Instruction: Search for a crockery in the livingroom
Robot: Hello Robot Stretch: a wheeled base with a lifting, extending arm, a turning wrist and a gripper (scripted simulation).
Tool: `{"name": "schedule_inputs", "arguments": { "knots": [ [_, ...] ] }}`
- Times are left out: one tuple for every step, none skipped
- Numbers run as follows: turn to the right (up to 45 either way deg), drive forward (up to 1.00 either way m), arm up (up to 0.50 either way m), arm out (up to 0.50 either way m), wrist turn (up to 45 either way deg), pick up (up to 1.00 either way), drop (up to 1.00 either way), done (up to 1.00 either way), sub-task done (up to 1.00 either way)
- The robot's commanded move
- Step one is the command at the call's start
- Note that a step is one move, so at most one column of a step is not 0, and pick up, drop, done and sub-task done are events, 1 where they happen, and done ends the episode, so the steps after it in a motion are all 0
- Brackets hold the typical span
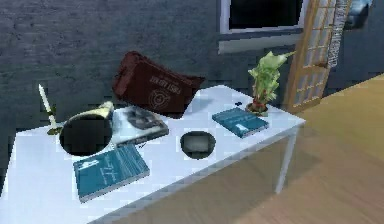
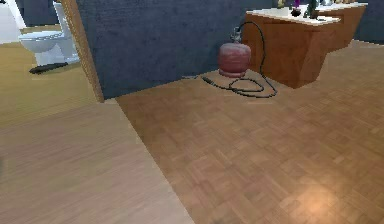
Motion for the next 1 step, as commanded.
{"name": "schedule_inputs", "arguments": {
  "knots": [
    [0.0,0.00,0.00,0.00,0.0,0.00,0.00,1.00,0.00]
  ]
}}
